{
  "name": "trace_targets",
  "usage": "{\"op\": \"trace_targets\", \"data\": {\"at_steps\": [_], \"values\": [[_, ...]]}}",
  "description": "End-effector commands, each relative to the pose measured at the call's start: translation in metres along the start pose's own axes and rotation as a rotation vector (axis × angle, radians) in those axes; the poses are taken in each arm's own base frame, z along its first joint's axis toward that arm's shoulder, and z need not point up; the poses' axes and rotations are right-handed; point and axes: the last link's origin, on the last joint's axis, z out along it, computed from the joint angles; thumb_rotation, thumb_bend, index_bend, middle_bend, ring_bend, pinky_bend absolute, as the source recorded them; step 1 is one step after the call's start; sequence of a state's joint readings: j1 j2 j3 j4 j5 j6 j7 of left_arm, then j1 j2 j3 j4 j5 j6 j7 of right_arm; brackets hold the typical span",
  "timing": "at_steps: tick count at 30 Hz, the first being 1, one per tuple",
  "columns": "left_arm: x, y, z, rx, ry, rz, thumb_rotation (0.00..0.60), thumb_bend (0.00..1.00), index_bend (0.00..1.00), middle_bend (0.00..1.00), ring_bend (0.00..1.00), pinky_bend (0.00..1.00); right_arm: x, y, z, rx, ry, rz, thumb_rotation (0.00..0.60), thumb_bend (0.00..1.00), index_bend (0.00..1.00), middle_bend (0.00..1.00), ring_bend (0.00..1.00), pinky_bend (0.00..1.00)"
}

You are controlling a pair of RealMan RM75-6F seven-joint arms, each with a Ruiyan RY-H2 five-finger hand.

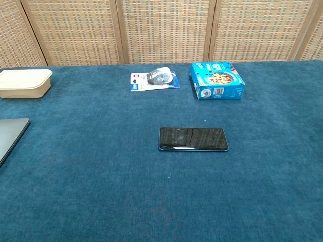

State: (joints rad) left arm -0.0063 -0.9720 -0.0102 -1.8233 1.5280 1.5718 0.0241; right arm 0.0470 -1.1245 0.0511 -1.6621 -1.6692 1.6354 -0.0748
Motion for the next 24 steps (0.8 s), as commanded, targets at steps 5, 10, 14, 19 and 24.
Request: {"op": "trace_targets", "data": {"at_steps": [5, 10, 14, 19, 24], "values": [[0.001, 0.0, -0.001, 0.0, 0.002, -0.001, 0.6, 0.0, 0.0, 0.0, 0.0, 0.0, -0.003, -0.004, -0.002, 0.014, -0.015, -0.001, 0.6, 0.0, 0.0, 0.0, 0.0, 0.0], [0.0, -0.001, 0.001, 0.006, -0.001, 0.003, 0.6, 0.0, 0.0, 0.0, 0.0, 0.0, -0.012, -0.013, 0.003, 0.057, -0.058, 0.01, 0.6, 0.0, 0.0, 0.0, 0.0, 0.0], [-0.001, 0.0, 0.005, 0.004, -0.007, -0.004, 0.6, 0.0, 0.0, 0.0, 0.0, 0.0, -0.028, -0.043, 0.025, 0.178, -0.196, 0.097, 0.6, 0.0, 0.0, 0.0, 0.0, 0.0], [-0.006, 0.0, 0.014, 0.017, -0.032, 0.006, 0.6, 0.0, 0.0, 0.0, 0.0, 0.0, -0.04, -0.095, 0.08, 0.333, -0.283, 0.051, 0.6, 0.0, 0.04, 0.0, 0.0, 0.0], [-0.012, 0.0, 0.023, 0.03, -0.059, 0.024, 0.6, 0.0, 0.0, 0.0, 0.0, 0.0, -0.058, -0.147, 0.132, 0.376, -0.334, -0.01, 0.6, 0.0, 0.05, 0.0, 0.0, 0.0]]}}
